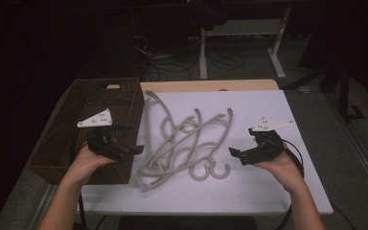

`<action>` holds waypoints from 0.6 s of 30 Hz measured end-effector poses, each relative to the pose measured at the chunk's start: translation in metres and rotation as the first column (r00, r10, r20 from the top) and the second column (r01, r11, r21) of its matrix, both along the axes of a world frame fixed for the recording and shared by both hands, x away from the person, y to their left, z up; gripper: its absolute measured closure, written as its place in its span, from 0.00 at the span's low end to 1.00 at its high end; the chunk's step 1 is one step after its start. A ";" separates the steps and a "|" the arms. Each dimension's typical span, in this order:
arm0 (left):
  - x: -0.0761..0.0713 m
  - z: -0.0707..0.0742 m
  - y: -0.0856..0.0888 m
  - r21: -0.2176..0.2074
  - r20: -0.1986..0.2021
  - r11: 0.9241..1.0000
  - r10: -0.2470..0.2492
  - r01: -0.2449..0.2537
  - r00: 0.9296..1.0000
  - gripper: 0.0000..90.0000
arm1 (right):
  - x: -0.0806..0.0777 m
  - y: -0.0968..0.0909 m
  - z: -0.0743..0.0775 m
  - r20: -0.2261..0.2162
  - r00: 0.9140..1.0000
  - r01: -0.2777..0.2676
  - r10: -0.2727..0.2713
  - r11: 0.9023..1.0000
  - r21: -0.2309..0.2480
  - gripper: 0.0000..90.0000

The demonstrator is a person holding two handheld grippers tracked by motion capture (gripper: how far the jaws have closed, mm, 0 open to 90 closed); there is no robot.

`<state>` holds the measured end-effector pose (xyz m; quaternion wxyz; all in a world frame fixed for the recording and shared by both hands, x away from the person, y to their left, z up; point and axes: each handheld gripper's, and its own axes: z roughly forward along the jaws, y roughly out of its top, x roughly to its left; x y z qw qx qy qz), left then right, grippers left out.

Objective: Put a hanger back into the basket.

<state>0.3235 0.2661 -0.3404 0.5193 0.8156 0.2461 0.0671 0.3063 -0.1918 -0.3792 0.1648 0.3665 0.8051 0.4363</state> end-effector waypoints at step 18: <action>-0.007 0.004 -0.038 0.011 -0.006 0.998 -0.055 0.055 0.998 0.01 | 0.001 -0.004 -0.010 -0.028 0.999 -0.015 0.015 1.000 0.007 0.00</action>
